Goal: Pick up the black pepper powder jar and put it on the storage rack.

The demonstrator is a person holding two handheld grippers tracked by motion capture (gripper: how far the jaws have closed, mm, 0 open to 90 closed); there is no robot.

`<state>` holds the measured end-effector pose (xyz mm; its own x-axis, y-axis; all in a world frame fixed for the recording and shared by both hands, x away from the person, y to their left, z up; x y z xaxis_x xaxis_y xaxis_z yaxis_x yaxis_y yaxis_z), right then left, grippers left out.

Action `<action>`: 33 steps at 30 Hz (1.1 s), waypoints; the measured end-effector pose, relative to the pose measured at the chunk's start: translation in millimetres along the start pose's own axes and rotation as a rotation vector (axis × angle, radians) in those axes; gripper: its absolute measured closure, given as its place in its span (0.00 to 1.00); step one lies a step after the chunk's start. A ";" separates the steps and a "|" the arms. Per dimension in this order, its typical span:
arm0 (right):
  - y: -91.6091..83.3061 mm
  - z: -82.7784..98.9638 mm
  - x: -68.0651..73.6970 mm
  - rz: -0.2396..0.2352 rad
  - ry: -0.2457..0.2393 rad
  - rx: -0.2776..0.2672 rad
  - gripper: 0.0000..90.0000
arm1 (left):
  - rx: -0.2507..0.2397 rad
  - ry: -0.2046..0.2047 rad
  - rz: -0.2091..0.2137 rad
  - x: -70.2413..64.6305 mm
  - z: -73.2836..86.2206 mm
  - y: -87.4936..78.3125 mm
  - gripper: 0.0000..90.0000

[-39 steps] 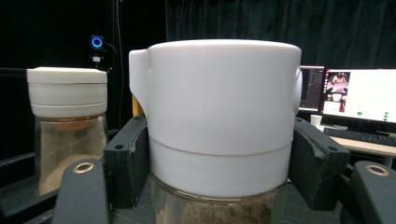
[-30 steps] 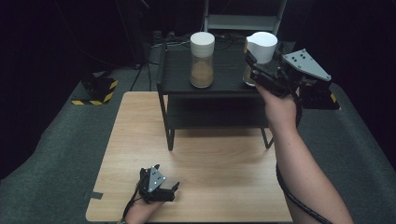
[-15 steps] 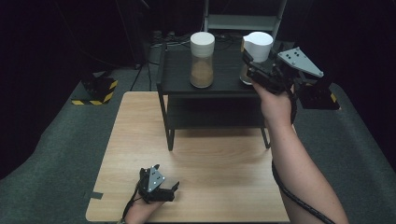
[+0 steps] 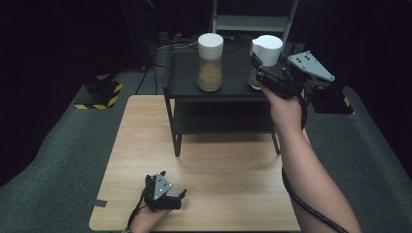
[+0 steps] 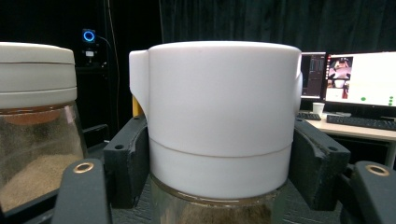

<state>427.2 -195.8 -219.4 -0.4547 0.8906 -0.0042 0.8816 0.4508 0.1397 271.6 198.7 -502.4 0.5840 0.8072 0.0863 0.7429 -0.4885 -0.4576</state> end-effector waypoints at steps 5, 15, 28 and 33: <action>-0.4 0.8 -0.1 0.001 0.001 -0.002 0.33 | 0.000 -0.001 0.000 0.1 0.0 0.0 0.01; -1.0 2.0 3.0 0.006 -0.006 -0.008 0.32 | 0.000 0.000 0.001 0.1 0.0 0.0 0.01; -2.3 -0.7 3.7 0.000 -0.006 0.004 0.27 | 0.001 0.003 0.003 0.0 -0.1 0.1 0.01; -2.6 -2.0 5.4 -0.005 -0.017 0.021 0.16 | 0.004 0.006 0.003 -0.1 -0.3 0.2 0.01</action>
<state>422.2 -192.3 -217.8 -0.4571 0.8891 -0.0213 0.8819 0.4563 0.1188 271.8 198.3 -502.3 0.5883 0.8037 0.0897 0.7398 -0.4901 -0.4611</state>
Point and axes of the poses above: each handheld gripper's, and its own axes: y roughly forward along the jaws, z roughly out of its underside, x roughly to its left, the point moved 9 cm from there along y, roughly forward along the jaws, and after that the axes turned 4 degrees about -x, right-handed, at the moved point
